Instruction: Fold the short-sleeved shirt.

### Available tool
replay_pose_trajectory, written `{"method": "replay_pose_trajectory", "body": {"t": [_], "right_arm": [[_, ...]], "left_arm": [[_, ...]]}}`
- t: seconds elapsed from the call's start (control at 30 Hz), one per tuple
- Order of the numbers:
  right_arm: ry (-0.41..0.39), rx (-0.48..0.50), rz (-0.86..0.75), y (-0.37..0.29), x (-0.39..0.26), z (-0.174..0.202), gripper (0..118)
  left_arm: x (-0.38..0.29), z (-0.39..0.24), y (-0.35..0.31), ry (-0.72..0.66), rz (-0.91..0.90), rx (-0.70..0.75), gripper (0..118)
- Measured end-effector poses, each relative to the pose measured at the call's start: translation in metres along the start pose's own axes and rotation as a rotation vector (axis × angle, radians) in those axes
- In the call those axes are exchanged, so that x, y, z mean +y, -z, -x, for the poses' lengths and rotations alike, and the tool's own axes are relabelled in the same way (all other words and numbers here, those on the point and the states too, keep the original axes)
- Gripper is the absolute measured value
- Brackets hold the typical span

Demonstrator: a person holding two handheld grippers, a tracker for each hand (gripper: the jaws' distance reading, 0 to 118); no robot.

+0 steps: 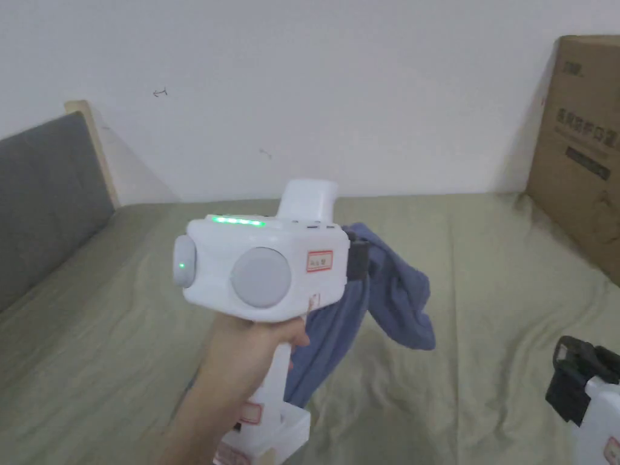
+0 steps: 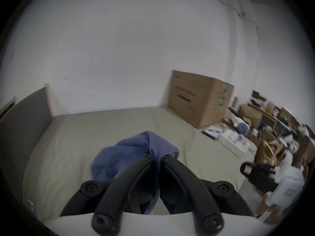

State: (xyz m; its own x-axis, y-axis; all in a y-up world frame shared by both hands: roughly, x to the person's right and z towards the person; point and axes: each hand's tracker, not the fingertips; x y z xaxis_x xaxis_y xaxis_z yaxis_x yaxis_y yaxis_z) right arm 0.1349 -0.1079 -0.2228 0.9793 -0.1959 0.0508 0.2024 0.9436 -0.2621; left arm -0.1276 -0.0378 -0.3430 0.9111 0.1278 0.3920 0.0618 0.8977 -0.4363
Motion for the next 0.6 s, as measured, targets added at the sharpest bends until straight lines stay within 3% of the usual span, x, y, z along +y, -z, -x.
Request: {"method": "replay_pose_trajectory", "body": {"t": [0.13,0.27,0.33,0.4,0.5,0.6], "right_arm": [[0.023,-0.056,0.013,-0.006,-0.005,-0.029,0],[-0.003,-0.093,0.061,-0.005,-0.015,-0.046,0],[-0.015,-0.1,0.079,-0.003,-0.02,-0.053,0],[-0.018,-0.114,0.109,0.004,-0.024,-0.058,0],[0.006,-0.126,0.137,0.012,-0.029,-0.063,0],[0.019,-0.11,0.157,0.016,-0.033,-0.063,0]], "left_arm": [[-0.078,-0.045,0.09,-0.041,0.232,-0.088,1],[-0.187,-0.07,0.163,-0.027,0.61,-0.063,1],[-0.223,-0.079,0.168,-0.035,0.662,-0.077,1],[-0.23,-0.082,0.166,-0.036,0.566,-0.044,3],[-0.224,-0.072,0.161,-0.087,0.567,-0.074,15],[-0.21,-0.059,0.155,-0.206,0.578,-0.126,51]]}}
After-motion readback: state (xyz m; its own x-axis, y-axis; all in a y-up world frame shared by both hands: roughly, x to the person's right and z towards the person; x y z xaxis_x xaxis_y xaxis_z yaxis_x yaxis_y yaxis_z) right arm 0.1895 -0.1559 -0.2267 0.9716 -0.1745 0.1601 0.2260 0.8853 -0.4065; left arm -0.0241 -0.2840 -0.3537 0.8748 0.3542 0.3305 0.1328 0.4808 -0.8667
